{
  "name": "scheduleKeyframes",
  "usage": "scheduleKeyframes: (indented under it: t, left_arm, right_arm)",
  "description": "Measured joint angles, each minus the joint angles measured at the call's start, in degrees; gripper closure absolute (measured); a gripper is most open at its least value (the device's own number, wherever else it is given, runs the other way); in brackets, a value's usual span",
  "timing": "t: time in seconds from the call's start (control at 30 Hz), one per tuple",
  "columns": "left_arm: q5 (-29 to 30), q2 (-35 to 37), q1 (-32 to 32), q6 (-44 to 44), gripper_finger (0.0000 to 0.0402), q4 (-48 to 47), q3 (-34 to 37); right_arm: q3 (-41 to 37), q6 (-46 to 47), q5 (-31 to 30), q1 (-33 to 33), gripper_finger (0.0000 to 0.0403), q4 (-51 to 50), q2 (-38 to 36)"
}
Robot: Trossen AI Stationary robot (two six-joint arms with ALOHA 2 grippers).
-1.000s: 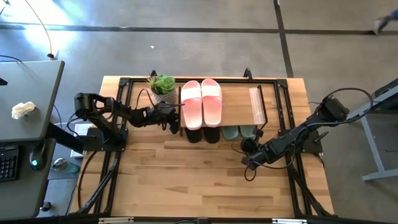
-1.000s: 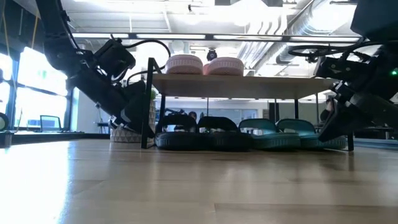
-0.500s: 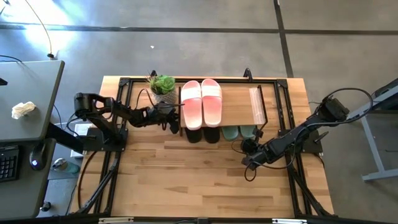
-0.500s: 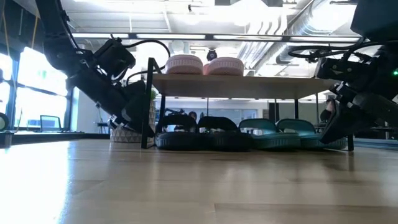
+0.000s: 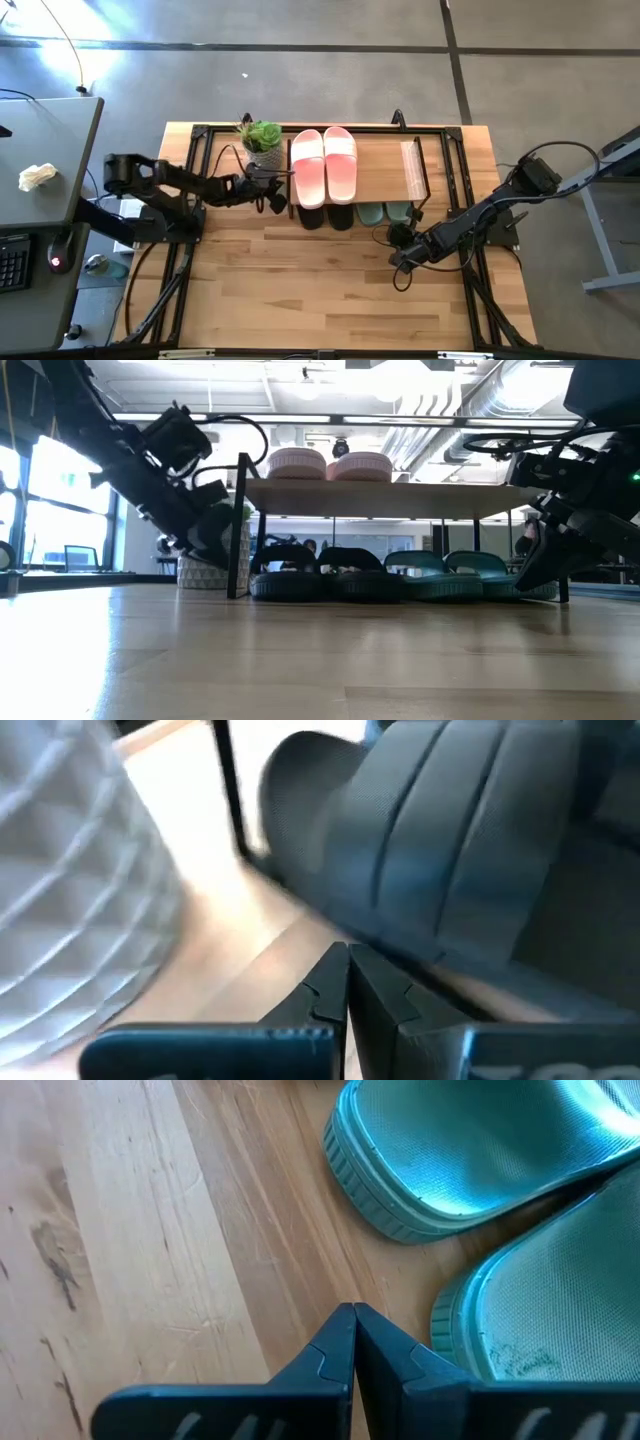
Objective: Pick and place slides into the shelf
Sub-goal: Return to Home Position
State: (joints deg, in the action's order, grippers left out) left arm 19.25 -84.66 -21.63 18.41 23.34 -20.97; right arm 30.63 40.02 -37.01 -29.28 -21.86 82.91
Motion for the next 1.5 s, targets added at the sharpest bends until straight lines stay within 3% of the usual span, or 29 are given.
scheduleKeyframes:
  t: [0.23,0.47,0.6,0.8,0.97,1.1,1.2,1.33,1.5]
  left_arm:
    - [8.60,10.57,2.43,4.13,0.0401,-15.15,0.07]
    - [6.45,24.02,6.92,4.38,0.0401,-22.64,0.04]
    - [-2.13,31.35,8.98,3.07,0.0401,-24.30,0.04]
    - [-21.79,40.98,9.68,1.36,0.0401,-22.63,0.00]
    - [-36.38,45.55,9.68,1.58,0.0401,-17.34,0.02]
    - [-43.32,45.81,9.66,1.64,0.0401,-6.88,-1.24]
    - [-46.81,45.86,9.64,-2.55,0.0401,-3.76,-4.94]
    - [-49.17,45.85,9.64,-9.96,0.0401,-4.28,-10.71]
    - [-47.44,46.34,9.61,-17.07,0.0401,-9.30,-16.22]
  right_arm:
    - [0.00,-0.02,-0.01,0.00,0.0403,0.10,0.00]
    - [0.00,-0.19,3.67,0.00,0.0403,-0.13,-0.12]
    - [0.04,-0.45,13.74,0.30,0.0403,-0.56,-1.74]
    - [0.04,-1.42,35.07,0.42,0.0403,1.79,-9.88]
    - [0.04,-8.11,50.10,3.73,0.0403,16.70,-19.15]
    - [1.04,-19.18,57.02,8.61,0.0403,27.21,-27.21]
    - [5.30,-29.07,56.44,11.43,0.0403,21.35,-33.85]
    - [11.64,-40.87,46.53,13.11,0.0403,9.58,-42.15]
    - [15.22,-45.26,38.91,13.49,0.0403,2.59,-52.12]
